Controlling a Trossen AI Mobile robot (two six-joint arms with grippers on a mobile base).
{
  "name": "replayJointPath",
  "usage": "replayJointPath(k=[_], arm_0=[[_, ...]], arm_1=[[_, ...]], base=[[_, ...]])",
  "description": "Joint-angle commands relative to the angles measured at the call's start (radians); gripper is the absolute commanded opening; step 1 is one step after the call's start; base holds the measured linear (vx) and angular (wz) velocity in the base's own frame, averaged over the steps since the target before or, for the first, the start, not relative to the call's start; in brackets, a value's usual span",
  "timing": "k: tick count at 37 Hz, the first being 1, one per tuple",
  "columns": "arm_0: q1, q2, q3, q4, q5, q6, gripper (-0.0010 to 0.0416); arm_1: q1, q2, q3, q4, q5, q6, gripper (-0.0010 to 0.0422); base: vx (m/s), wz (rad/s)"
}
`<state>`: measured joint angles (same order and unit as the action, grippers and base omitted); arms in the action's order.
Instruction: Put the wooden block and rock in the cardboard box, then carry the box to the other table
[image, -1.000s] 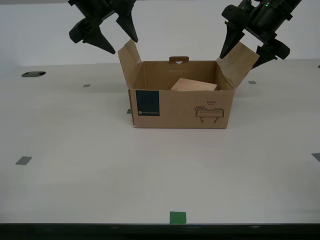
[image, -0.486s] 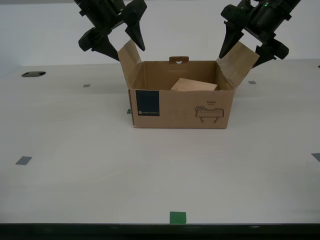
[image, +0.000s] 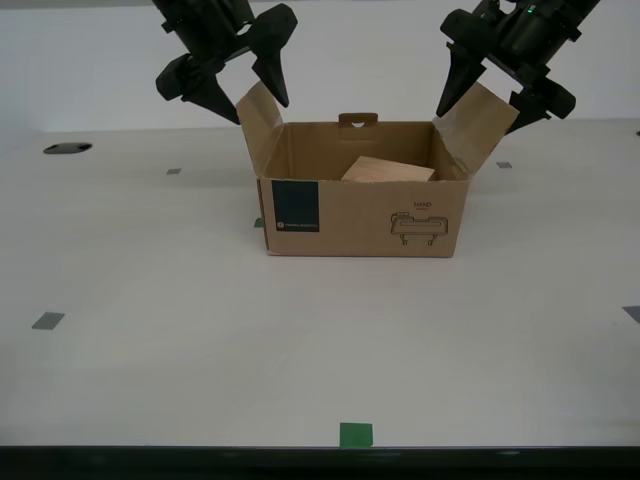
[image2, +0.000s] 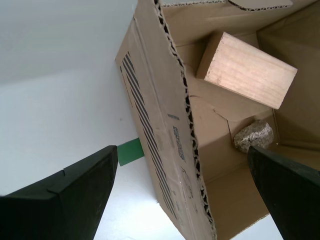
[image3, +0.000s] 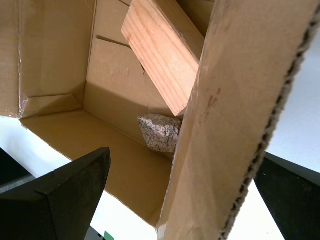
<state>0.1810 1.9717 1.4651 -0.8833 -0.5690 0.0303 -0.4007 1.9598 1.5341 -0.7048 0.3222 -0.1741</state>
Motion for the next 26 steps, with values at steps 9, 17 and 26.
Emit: replayJointPath(k=[9,17,26], arm_0=[[0.010,0.000,0.000,0.000,-0.007,0.001,0.0387],[0.011,0.000,0.000,0.000,-0.007,0.000,0.0387],[0.014,0.000,0.000,0.000,-0.007,-0.004,0.0387]], arm_1=[[-0.016,0.000,-0.042,0.014,-0.001,0.002,0.0355],[-0.018,0.000,-0.098,0.056,0.000,0.001,0.0355],[-0.019,0.000,-0.109,0.083,0.000,0.001,0.0355]], base=[[0.000,0.000],[0.000,0.000],[0.000,0.000]])
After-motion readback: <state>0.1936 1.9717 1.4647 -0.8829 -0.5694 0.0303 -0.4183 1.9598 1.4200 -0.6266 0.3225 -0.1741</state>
